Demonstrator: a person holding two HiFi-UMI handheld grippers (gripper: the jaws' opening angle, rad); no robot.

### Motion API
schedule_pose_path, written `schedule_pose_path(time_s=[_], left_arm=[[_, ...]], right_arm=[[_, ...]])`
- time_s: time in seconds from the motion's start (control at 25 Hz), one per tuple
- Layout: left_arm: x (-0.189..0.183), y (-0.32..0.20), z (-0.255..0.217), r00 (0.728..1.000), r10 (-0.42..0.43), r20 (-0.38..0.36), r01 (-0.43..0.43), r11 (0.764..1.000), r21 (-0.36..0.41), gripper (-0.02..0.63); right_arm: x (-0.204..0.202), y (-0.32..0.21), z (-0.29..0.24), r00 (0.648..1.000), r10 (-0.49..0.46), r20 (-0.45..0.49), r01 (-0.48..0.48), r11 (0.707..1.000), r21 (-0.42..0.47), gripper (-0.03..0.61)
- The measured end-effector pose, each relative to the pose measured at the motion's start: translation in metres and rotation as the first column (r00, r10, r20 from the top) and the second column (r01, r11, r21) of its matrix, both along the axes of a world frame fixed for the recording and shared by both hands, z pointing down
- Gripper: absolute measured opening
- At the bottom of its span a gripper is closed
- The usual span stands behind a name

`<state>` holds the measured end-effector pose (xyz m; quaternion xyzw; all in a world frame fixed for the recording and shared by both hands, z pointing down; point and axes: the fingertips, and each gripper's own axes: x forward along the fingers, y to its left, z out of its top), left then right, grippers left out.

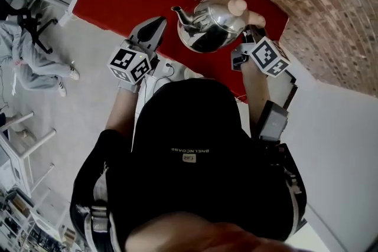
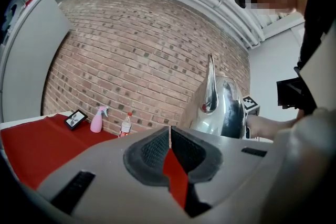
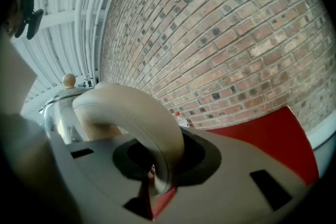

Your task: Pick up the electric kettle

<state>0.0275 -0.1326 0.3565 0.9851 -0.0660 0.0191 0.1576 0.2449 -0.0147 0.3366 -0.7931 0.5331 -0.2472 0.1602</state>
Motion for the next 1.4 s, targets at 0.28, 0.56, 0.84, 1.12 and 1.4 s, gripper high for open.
schedule_pose_path(time_s=[0.28,0.56,0.84,1.12,1.4], left_arm=[[0.018,0.015,-0.003,0.998,0.068,0.002,-0.068,0.998,0.007,0.007],[0.044,0.033,-0.002,0.993,0.122,0.006,-0.122,0.992,0.014,0.006],[0.047,0.037,-0.003,0.989,0.151,0.012,-0.151,0.989,0.008,0.006],[0.043,0.035,-0.003,0.987,0.158,0.023,-0.158,0.987,0.004,0.006],[0.045,0.037,-0.001,0.987,0.16,0.032,-0.16,0.987,0.006,0.006]], right_arm=[[0.0,0.046,0.009,0.996,0.082,0.036,-0.082,0.997,-0.003,0.084],[0.014,0.091,0.017,0.985,0.17,0.04,-0.17,0.985,-0.01,0.084],[0.017,0.109,0.02,0.971,0.236,0.038,-0.236,0.972,-0.021,0.084],[0.016,0.111,0.024,0.963,0.267,0.027,-0.266,0.963,-0.038,0.084],[0.017,0.106,0.03,0.961,0.271,0.058,-0.27,0.962,-0.029,0.084]])
